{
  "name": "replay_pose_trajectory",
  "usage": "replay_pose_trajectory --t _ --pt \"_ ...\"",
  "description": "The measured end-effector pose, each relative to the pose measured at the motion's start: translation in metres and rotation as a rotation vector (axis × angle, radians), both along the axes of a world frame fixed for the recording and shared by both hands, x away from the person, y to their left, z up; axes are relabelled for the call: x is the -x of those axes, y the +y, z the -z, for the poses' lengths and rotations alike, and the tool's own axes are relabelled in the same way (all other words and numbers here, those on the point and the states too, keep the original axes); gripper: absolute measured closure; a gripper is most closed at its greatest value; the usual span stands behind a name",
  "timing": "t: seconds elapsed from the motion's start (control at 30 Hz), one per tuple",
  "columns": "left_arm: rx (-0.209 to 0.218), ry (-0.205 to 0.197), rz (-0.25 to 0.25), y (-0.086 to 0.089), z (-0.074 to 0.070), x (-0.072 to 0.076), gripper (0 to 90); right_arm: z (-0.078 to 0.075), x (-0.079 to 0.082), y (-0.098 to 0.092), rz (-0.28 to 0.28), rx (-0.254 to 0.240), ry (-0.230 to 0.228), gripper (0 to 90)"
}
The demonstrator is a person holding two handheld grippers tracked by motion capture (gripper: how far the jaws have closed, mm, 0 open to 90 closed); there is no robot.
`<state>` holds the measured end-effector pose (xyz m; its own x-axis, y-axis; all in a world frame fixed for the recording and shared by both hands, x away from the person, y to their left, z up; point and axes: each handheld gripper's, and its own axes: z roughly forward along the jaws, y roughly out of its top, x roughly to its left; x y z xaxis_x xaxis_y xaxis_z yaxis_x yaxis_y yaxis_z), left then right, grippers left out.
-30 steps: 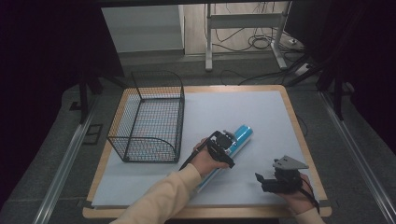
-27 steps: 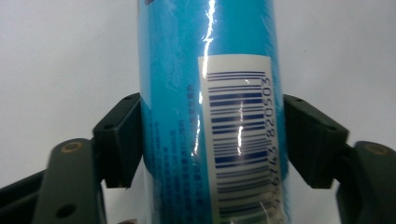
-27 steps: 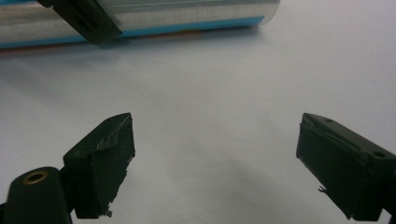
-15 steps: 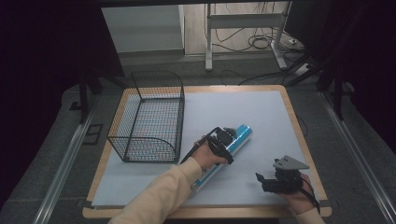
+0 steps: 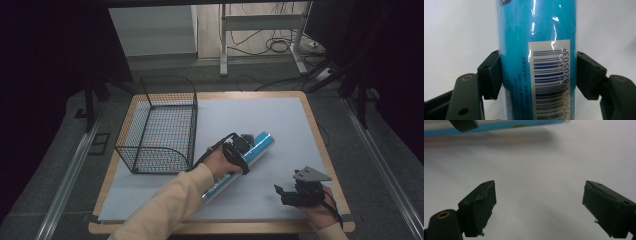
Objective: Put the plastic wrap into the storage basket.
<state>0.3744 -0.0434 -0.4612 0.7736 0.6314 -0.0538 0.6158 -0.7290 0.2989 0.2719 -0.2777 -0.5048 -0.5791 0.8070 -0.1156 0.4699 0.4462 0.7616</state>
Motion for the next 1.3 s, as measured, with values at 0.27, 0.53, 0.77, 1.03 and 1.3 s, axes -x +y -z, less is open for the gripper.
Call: replay_pose_trajectory --t 0.27,0.53,0.77,1.03,1.3 --pt "-0.014 -0.030 0.022 0.002 -0.017 0.003 31.5 0.000 0.000 0.000 0.003 -0.001 0.000 12.1" --pt "-0.016 -0.063 0.031 0.008 -0.033 0.004 31.5 -0.001 0.000 0.000 0.005 -0.002 -0.004 12.3" --pt "-0.020 -0.076 0.035 0.007 -0.035 0.005 31.6 -0.001 0.000 0.000 0.006 -0.002 -0.009 12.3" --pt "-0.022 -0.098 0.044 0.003 -0.047 0.003 31.6 -0.001 0.000 -0.001 0.008 -0.004 -0.009 12.3" --pt "0.006 -0.100 0.049 0.005 -0.061 0.000 31.6 -0.002 0.001 -0.001 0.005 -0.006 -0.012 12.3"
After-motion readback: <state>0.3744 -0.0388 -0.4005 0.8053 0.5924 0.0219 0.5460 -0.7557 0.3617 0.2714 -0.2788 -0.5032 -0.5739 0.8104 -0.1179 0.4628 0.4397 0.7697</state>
